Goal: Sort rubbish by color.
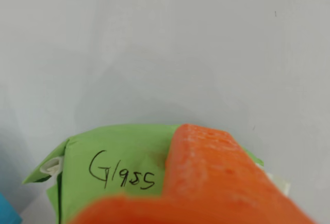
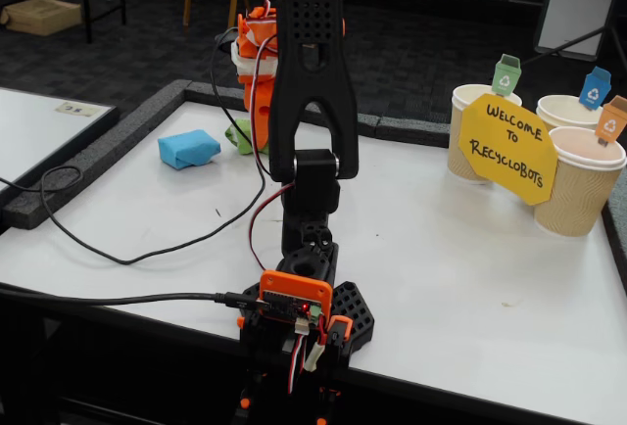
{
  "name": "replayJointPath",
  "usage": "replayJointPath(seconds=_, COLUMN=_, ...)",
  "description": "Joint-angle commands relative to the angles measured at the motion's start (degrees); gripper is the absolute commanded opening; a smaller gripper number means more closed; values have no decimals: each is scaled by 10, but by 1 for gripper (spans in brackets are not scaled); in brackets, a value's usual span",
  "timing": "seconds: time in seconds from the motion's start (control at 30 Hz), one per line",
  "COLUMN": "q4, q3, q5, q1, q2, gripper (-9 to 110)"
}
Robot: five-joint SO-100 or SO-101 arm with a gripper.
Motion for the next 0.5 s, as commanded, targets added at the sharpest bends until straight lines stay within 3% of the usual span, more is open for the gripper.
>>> replayJointPath(seconds=0.0, q4=18, q3=-25, q5=6, q1=3, q2=38, gripper=0)
replayJointPath(seconds=0.2, q4=74, q3=-32, q5=1, q1=16, q2=154, gripper=0)
replayJointPath(seconds=0.47, q4=127, q3=19, q5=-84, q1=75, q2=386, gripper=0)
